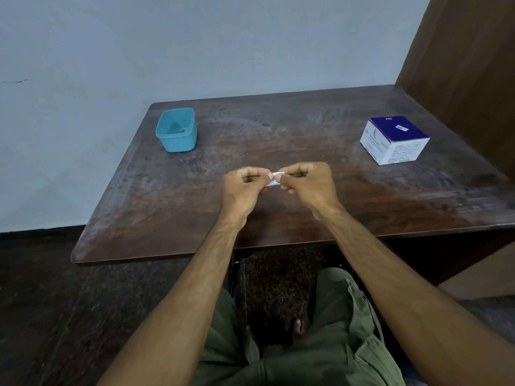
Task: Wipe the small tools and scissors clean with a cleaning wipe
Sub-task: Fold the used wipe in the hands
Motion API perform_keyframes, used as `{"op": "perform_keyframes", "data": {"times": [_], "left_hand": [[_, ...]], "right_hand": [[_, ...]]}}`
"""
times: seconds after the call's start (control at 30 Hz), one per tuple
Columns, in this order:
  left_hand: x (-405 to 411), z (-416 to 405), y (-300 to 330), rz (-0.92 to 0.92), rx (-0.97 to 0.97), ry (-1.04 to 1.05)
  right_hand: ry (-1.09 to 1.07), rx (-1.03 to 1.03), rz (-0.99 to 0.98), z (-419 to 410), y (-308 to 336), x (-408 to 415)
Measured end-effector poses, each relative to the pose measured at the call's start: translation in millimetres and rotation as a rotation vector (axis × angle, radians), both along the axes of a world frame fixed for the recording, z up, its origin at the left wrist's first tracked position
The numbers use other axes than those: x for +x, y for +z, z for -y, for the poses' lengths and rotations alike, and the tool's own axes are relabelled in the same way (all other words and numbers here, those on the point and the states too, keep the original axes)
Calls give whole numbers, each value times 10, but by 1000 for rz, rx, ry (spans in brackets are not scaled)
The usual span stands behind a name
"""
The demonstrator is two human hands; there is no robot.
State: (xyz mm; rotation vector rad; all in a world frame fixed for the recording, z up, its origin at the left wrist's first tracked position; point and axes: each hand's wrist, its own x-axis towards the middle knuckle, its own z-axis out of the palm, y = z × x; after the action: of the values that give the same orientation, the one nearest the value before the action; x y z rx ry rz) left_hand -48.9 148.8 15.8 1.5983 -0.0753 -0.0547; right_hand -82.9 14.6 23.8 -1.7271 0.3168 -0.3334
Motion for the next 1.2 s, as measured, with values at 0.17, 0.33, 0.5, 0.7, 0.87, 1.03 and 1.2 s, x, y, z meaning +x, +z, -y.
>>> {"op": "perform_keyframes", "data": {"times": [0.17,0.33,0.5,0.7,0.87,1.03,1.2], "left_hand": [[-30,105,-5,85,109,94],[-28,176,-19,163,187,146],[-108,233,25,183,152,205],[-157,275,22,78,24,148],[-184,319,23,-24,-59,60],[-274,441,73,-41,-69,-42],[-289,716,-20,245,290,-170]], "right_hand": [[-89,-300,93,-85,-6,-59],[-115,-479,168,-168,-16,-123],[-108,-650,222,-236,-126,-117],[-77,-682,221,-203,-171,-156],[-114,-685,206,-53,-188,-161],[-163,-756,169,157,-205,-198],[-225,-759,136,507,-198,-387]]}}
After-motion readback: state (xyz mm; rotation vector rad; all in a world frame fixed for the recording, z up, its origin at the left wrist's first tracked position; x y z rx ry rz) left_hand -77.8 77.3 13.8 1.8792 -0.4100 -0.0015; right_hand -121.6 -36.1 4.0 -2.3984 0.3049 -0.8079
